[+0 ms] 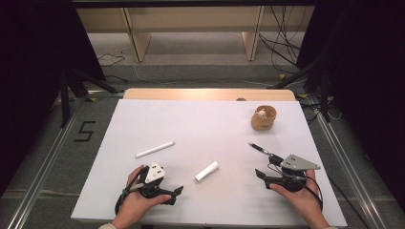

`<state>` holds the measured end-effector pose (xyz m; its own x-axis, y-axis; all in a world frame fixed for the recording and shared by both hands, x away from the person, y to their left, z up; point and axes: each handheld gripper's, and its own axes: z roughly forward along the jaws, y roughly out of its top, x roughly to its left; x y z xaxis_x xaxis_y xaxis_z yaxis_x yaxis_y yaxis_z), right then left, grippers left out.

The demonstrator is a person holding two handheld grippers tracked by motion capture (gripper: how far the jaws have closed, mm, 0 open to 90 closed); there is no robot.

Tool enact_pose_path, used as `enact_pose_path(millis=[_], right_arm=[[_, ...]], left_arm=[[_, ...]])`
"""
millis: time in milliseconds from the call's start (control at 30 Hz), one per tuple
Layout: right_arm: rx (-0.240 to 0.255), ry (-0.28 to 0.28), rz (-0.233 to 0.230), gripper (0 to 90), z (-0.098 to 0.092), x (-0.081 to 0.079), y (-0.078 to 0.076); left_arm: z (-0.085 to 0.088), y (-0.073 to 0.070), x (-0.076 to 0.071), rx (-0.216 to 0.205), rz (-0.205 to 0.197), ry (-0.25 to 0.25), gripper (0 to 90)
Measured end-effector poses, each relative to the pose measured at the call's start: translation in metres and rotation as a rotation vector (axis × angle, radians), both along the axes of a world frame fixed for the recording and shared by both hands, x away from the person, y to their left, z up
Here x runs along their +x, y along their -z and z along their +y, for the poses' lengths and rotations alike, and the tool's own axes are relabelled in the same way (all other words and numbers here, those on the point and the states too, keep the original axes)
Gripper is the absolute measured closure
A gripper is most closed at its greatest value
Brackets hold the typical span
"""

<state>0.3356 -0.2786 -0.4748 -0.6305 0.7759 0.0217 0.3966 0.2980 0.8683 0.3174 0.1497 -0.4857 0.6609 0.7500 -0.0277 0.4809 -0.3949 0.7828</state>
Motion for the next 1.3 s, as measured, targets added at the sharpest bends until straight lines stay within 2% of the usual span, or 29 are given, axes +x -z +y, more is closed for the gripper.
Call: enact_pose_path(millis=[933,1300], right_arm=[[0.005,0.003,-0.005,27.2,-0.0004,-0.0011,-0.0009],[0.002,0.015,-0.009,27.5,0.0013,0.0010,-0.0009]], left_arm=[[-0.0003,-0.0003,0.0001,0.001,-0.001,0.000,1.1],[-0.0015,0.0010,0.0009,-0.010,0.005,0.012,4.4]])
